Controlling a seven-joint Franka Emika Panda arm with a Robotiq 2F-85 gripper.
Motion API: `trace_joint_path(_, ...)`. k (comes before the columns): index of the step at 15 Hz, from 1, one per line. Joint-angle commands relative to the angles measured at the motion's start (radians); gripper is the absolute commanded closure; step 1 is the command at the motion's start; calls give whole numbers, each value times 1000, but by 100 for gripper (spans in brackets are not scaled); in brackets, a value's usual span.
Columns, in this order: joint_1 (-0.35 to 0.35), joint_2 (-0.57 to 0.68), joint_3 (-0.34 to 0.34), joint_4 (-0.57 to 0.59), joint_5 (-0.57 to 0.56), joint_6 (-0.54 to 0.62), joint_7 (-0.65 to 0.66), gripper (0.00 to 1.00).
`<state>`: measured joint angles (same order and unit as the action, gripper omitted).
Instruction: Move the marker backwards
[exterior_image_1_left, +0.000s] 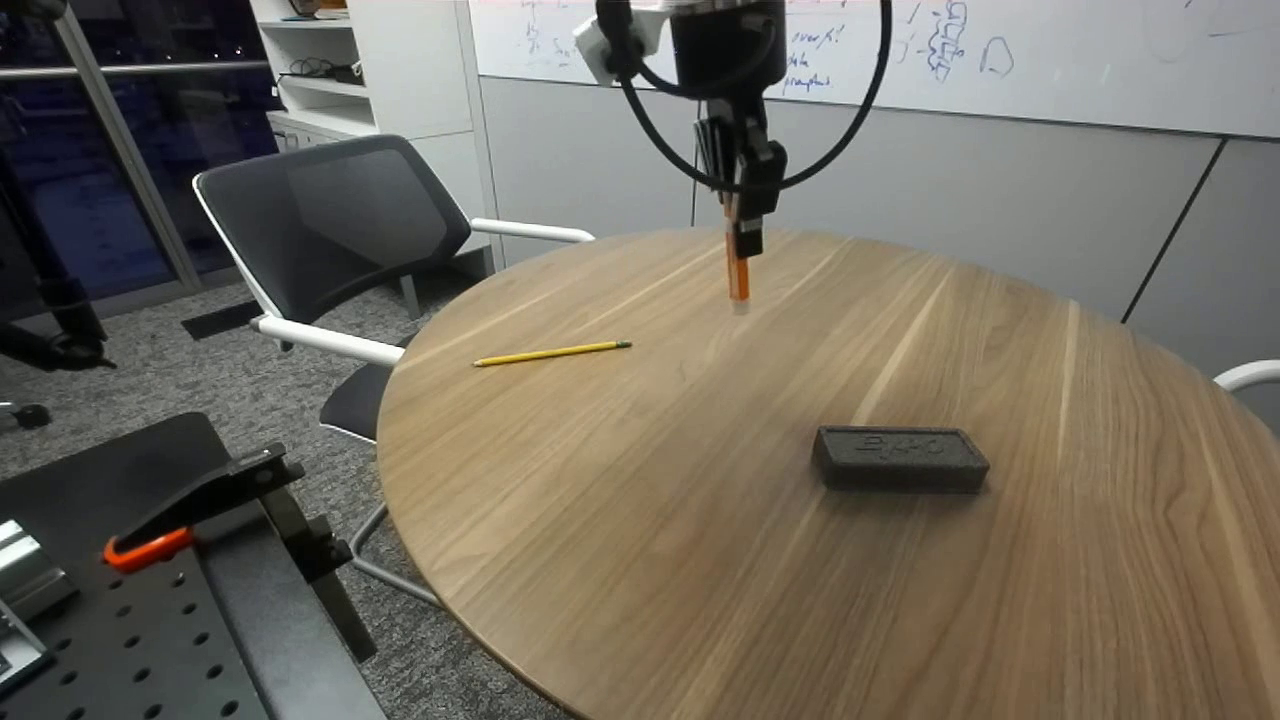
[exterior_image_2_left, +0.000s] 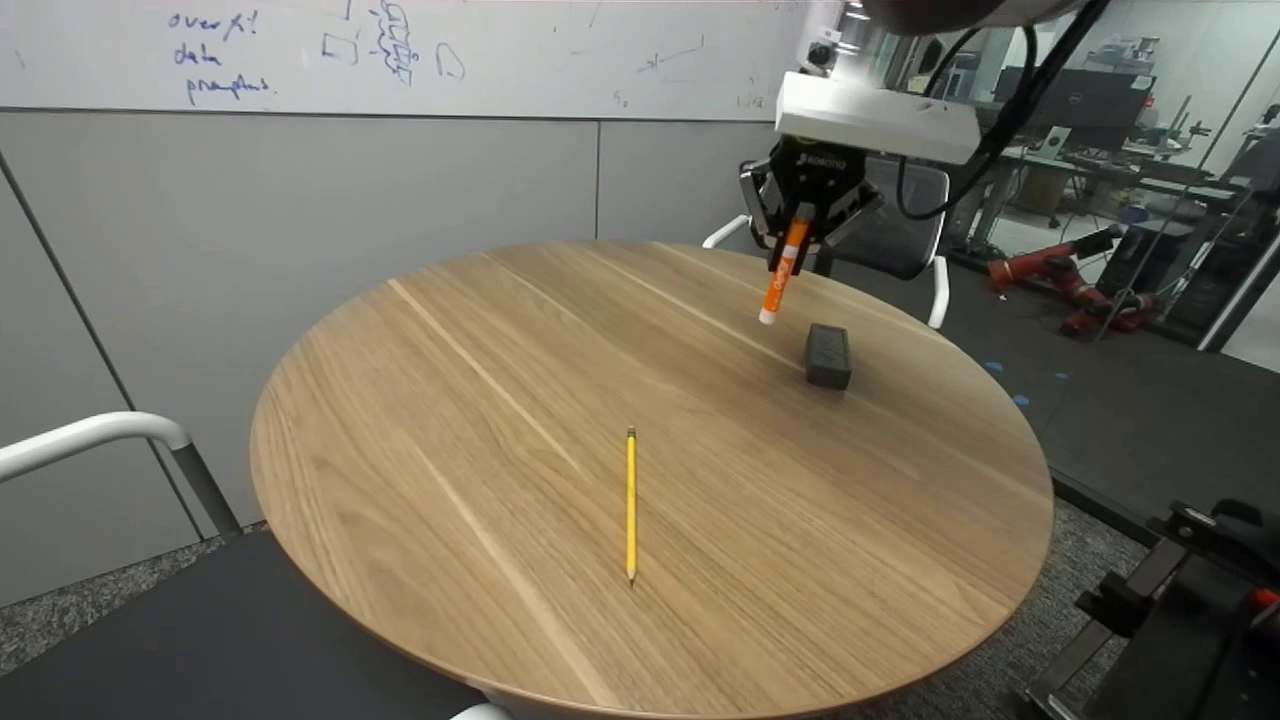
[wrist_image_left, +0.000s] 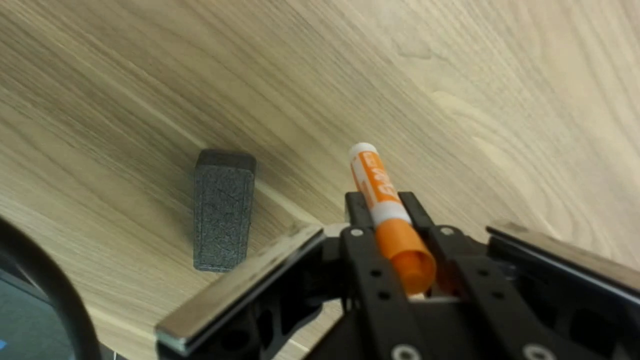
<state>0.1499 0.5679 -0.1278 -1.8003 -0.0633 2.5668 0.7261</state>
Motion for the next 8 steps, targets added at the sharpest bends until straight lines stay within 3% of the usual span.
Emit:
trace_joint_path(1, -21, 184, 15, 244, 66, -102, 13, 95)
trace_joint_path(8, -33, 460, 6, 600, 110, -251, 66, 95)
